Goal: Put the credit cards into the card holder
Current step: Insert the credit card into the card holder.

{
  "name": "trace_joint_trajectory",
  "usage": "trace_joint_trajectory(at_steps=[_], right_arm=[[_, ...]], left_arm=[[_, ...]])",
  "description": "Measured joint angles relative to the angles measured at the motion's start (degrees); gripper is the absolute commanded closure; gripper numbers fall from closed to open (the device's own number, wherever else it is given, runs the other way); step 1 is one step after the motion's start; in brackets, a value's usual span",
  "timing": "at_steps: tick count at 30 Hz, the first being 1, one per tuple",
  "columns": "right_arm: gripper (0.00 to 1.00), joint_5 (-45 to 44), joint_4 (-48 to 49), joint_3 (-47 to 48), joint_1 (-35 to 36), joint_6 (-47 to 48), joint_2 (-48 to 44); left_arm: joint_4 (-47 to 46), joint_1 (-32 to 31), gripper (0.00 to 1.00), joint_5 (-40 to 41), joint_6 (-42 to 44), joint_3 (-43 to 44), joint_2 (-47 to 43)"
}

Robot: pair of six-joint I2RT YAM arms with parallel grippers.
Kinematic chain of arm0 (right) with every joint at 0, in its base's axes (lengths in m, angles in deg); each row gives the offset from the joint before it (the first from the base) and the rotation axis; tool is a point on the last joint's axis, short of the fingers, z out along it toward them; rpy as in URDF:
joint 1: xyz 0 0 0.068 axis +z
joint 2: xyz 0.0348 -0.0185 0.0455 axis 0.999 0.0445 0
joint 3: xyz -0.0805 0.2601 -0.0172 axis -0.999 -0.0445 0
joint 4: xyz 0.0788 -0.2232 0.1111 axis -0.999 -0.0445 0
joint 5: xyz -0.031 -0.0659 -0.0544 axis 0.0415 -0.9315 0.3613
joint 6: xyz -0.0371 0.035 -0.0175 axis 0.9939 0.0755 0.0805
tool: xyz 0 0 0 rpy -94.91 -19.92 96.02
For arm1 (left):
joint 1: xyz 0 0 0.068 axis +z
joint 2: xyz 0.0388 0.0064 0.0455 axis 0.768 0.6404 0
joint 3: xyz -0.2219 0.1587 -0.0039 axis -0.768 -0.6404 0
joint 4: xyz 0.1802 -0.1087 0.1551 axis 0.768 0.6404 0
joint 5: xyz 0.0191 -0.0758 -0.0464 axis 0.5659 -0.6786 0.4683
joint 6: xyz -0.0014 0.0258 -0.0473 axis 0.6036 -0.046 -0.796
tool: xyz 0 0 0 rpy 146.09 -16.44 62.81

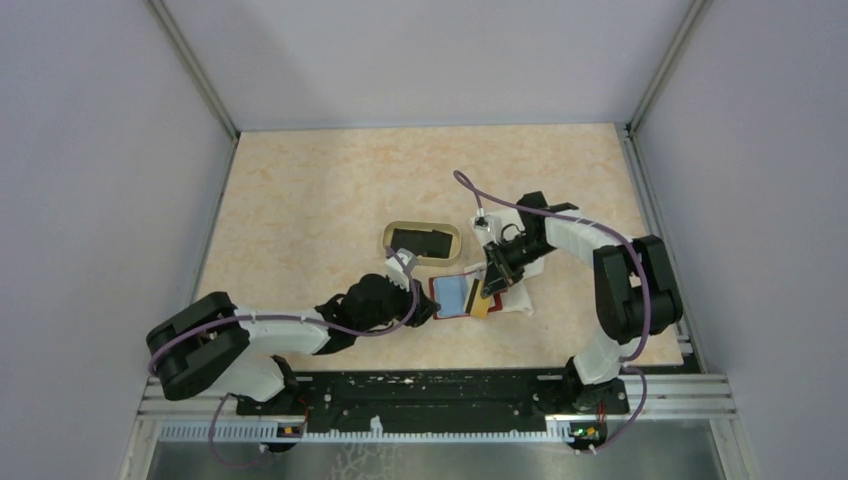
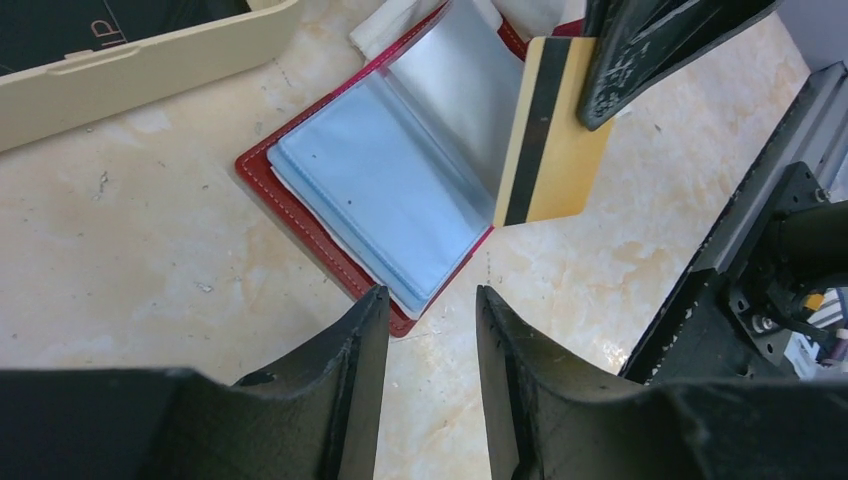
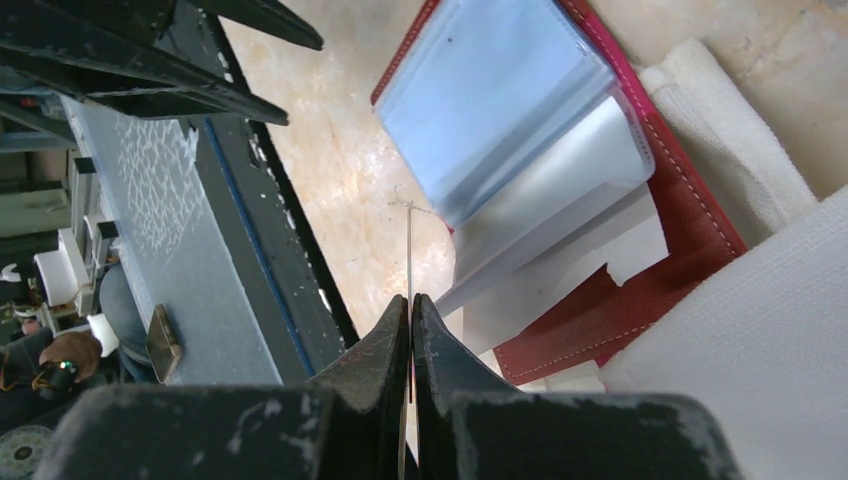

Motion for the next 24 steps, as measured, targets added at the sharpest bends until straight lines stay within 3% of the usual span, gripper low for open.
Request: trace_joint_trajectory(at_steps=[12, 24], right_arm=[[1.00, -2.10, 1.73, 0.17, -1.99, -3.96, 4.59], [1.00, -0.15, 2.05, 1.97, -4.28, -5.03, 6.12]], left_arm=[[-4.68, 0.07, 0.75, -3.10, -1.70, 5.79, 11.06], [4.74, 0.09, 0.83, 3.19, -4.96, 9.60, 13.79]])
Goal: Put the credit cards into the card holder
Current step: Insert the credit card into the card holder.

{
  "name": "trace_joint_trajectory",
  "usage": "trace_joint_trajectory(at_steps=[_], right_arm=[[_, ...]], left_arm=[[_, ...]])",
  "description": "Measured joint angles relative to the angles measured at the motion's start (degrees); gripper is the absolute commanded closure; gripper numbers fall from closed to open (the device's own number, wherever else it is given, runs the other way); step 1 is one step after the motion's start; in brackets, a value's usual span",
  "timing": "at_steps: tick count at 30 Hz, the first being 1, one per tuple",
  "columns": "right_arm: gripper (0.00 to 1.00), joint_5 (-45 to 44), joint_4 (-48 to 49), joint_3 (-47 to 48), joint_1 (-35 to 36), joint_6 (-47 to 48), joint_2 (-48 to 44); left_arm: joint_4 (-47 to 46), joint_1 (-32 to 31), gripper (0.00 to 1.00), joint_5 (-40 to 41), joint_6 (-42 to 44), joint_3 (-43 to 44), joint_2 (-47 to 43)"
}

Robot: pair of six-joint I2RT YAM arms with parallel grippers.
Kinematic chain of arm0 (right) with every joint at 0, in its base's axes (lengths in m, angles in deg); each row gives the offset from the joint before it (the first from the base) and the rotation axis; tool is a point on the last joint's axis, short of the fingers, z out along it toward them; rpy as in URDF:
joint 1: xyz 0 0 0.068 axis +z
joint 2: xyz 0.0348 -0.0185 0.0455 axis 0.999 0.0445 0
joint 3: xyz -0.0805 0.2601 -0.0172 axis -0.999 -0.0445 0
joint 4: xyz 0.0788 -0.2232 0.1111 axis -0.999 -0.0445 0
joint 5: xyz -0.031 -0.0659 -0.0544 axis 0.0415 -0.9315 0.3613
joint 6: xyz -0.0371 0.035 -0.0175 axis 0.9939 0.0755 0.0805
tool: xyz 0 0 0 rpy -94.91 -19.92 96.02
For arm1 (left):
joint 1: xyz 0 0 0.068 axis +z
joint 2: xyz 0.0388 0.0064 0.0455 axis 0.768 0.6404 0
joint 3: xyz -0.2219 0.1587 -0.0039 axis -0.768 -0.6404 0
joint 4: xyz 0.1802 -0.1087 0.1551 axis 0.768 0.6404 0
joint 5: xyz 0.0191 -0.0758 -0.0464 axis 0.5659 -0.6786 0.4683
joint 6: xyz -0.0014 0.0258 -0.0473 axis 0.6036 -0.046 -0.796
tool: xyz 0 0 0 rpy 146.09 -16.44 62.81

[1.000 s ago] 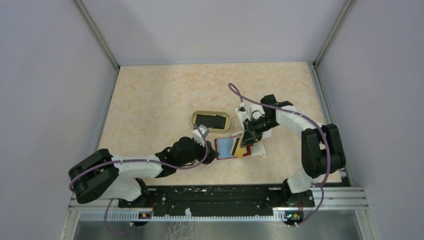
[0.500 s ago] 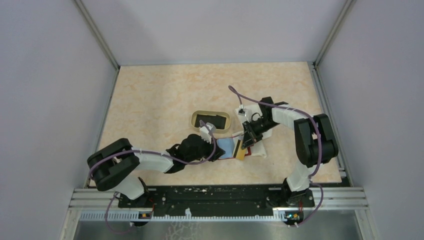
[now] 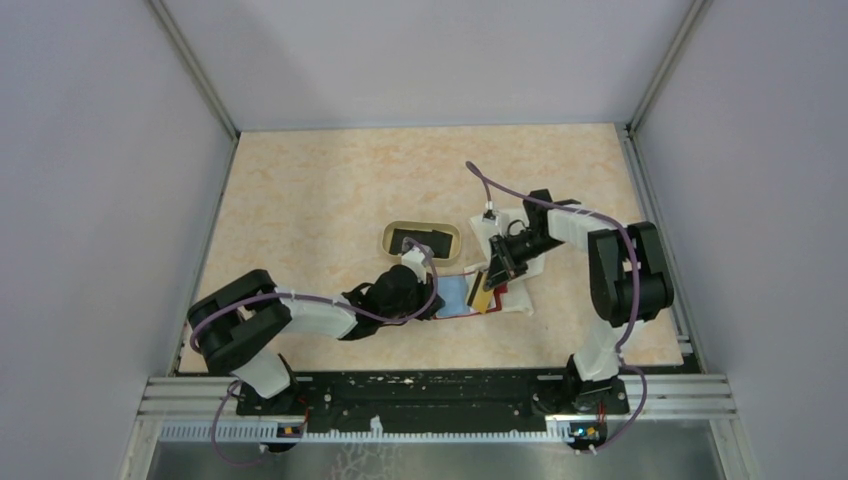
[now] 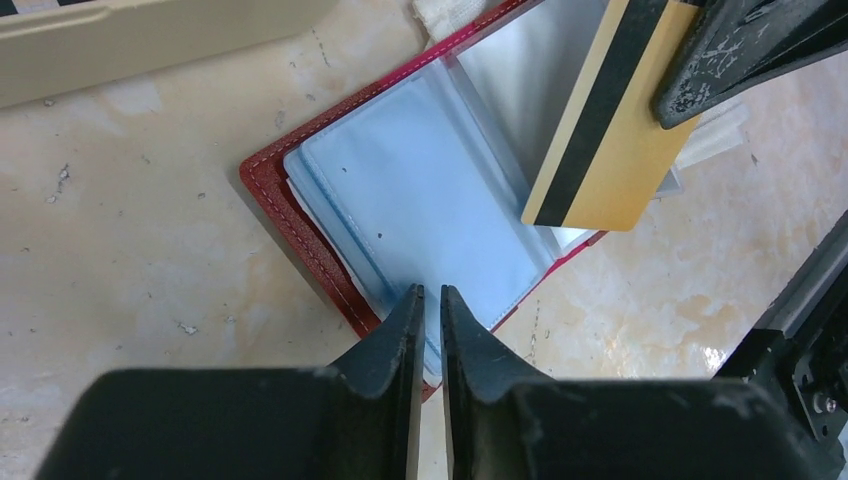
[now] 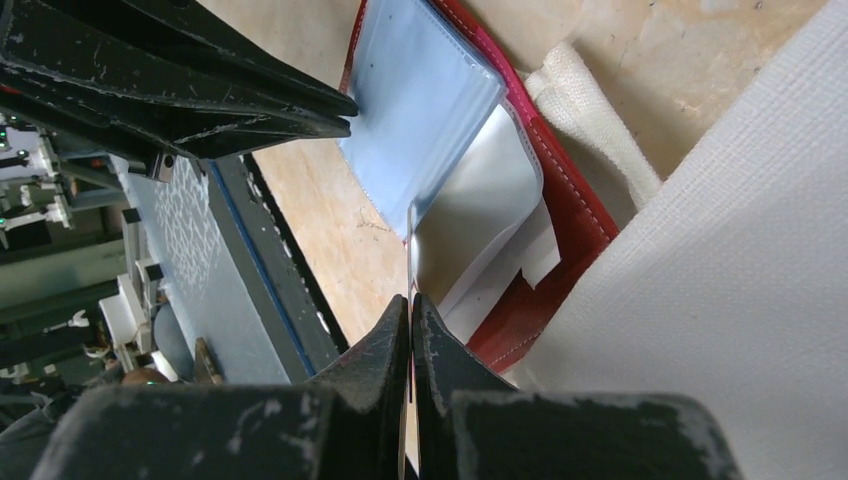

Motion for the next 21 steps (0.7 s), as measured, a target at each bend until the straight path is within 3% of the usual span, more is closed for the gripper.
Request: trace_joint_trajectory(at_steps=[21], right_arm=[[1.00, 1.22, -0.15, 3.52, 0.57, -3.02, 8.17]], left_arm=[[0.61, 0.00, 0.85, 0.52, -0.35, 0.31, 0.15]])
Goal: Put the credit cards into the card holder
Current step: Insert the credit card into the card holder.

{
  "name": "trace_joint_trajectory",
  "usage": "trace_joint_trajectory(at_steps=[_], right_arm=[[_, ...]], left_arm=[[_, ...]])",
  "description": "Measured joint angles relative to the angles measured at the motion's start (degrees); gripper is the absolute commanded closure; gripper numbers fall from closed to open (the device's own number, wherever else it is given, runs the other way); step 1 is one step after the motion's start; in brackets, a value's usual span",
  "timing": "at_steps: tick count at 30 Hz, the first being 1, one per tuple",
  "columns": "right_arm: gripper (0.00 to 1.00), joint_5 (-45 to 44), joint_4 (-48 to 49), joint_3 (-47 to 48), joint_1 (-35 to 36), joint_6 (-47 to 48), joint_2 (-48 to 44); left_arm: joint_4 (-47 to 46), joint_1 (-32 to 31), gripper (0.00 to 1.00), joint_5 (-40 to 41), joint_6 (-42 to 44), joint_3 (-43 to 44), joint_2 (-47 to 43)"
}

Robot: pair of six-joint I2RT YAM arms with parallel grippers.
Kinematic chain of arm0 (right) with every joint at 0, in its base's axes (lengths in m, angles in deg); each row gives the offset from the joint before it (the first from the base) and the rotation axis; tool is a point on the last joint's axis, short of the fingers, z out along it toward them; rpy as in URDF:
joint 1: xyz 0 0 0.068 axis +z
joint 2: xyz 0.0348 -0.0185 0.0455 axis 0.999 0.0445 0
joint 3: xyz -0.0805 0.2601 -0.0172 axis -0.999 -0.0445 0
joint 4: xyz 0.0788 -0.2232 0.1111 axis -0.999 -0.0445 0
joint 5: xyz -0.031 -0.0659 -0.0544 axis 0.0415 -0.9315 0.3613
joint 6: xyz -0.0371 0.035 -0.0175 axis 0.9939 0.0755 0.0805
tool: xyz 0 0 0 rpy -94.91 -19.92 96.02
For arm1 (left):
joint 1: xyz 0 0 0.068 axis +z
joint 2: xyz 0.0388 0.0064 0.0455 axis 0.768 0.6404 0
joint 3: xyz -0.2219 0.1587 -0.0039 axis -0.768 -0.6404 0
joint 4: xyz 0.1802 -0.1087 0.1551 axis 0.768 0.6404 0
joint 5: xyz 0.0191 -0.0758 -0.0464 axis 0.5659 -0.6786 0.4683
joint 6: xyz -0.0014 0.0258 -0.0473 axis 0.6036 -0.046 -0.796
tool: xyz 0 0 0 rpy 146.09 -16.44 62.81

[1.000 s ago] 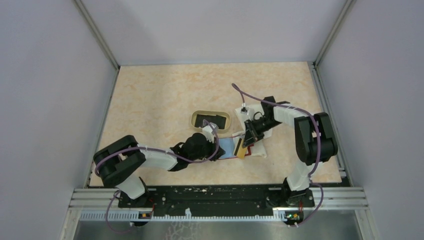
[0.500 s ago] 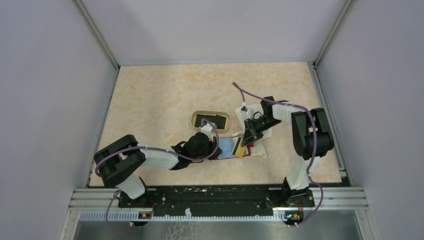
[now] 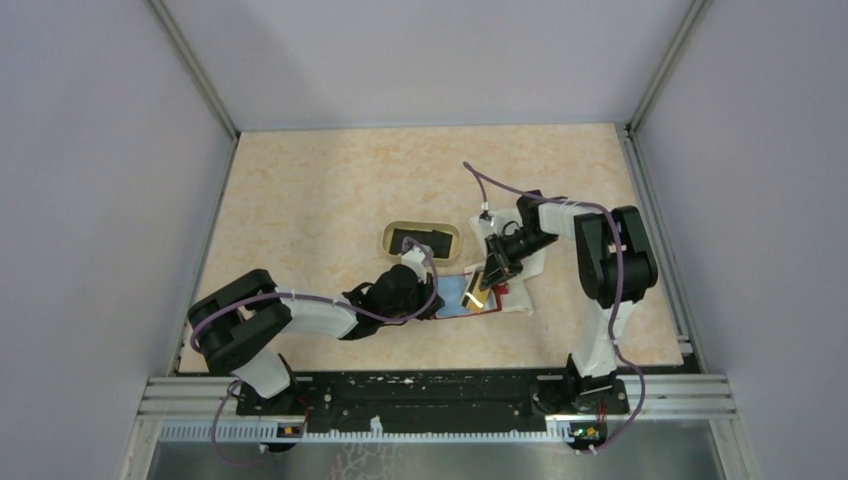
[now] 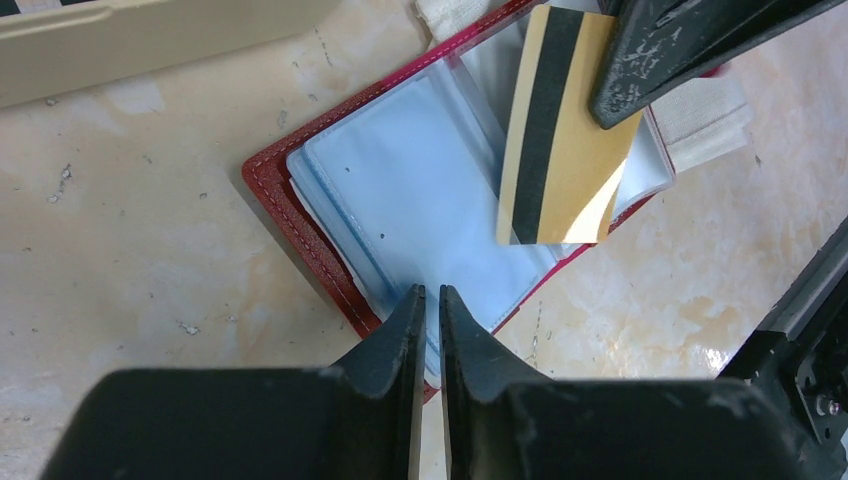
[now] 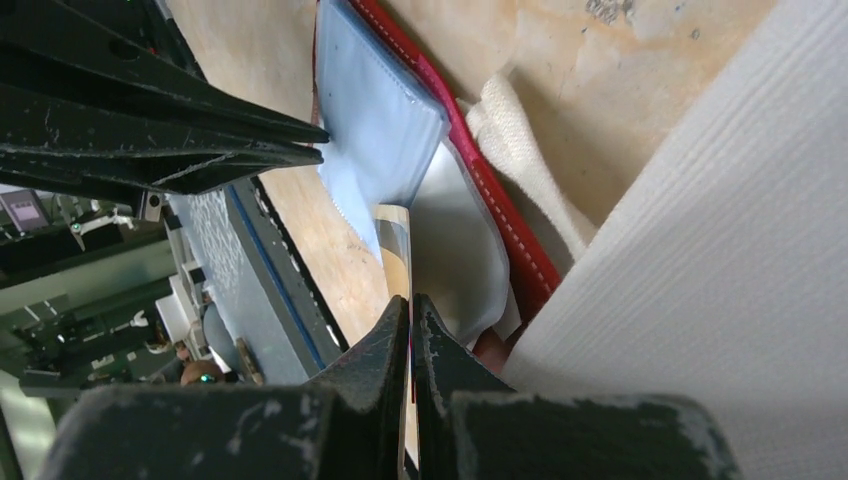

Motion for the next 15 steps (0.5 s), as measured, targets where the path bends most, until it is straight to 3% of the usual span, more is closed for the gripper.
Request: trace_joint_trajectory(at_steps=[15], right_arm=[[0.99, -2.89, -4.00, 5.11, 2.89, 0.83, 5.40]], left_arm=[[-0.24, 0.00, 0.84, -0.04, 2.23, 0.00, 0.00]])
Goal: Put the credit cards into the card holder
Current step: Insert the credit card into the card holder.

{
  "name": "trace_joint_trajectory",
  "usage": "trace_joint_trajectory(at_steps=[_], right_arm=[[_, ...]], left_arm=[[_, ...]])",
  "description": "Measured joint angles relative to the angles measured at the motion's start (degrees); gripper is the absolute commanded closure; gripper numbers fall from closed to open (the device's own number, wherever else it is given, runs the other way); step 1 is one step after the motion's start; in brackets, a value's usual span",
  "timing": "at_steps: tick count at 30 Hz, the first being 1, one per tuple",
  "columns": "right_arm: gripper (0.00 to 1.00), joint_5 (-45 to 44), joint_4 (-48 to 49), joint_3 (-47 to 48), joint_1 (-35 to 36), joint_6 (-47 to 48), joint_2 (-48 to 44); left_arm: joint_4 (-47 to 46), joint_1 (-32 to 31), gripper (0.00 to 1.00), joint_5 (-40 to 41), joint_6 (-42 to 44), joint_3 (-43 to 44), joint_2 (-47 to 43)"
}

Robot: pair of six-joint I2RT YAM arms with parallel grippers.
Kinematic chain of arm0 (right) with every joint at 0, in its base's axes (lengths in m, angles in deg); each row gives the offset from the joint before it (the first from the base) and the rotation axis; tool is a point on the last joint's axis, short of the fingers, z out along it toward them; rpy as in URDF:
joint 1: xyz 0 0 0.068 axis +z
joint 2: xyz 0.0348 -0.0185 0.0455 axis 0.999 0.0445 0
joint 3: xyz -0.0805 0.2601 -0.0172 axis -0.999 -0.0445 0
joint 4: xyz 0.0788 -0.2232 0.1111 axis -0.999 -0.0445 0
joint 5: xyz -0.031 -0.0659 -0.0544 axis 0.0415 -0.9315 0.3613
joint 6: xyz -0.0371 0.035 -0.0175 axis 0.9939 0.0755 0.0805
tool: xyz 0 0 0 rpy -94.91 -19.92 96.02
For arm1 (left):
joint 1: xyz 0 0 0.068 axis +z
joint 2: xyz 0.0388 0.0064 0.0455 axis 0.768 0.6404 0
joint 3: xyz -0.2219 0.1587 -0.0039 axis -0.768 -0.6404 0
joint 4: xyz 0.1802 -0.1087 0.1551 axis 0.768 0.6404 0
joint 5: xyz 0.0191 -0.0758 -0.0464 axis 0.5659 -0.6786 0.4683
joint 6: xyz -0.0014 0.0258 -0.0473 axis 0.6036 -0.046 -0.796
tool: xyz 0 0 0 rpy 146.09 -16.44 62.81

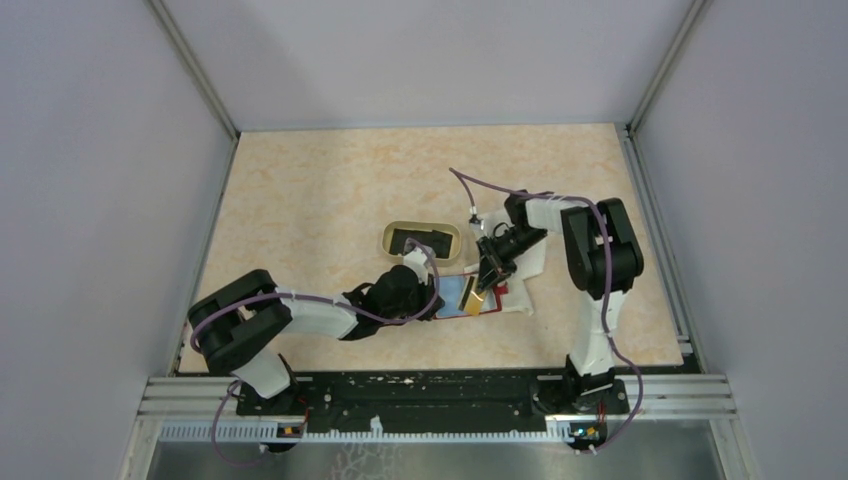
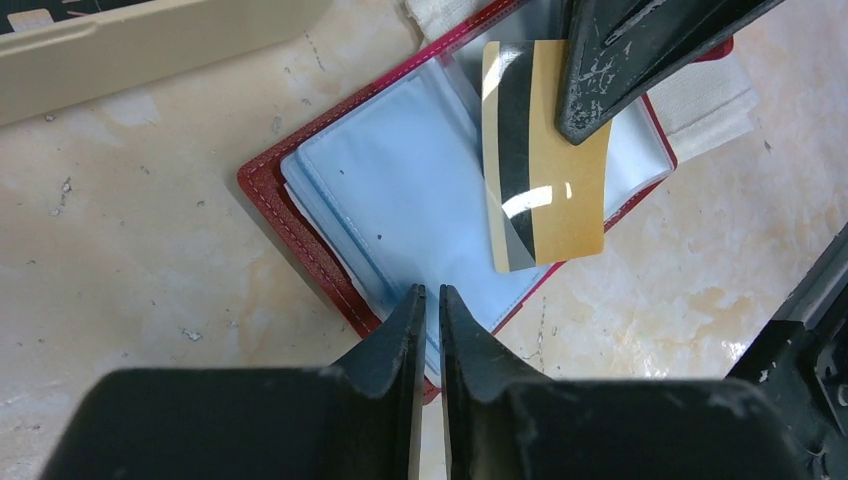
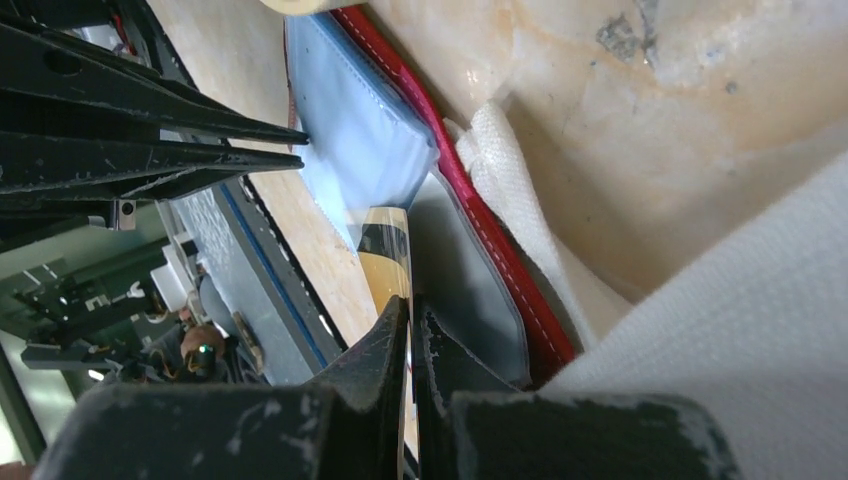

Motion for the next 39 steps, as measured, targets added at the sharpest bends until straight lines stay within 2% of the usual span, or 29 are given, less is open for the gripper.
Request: trace_joint_trajectory(at_steps=[12, 27, 39], right_arm=[[0.96, -2.73, -5.42, 6.03, 2.43, 1.84, 3.93], [0.83, -4.33, -7.96, 9.49, 4.22, 0.59, 6.62], [0.85, -4.74, -8.90, 10.56, 4.39, -2.25, 7.67]], left_arm=[[-0.61, 0.00, 0.84, -0.79, 3.93, 0.00, 0.00], [-1.57, 0.00, 0.84, -2.25, 7.80, 0.00, 0.00], [-3.19, 0.00, 0.84, -3.50, 9.38, 0.00, 0.00]])
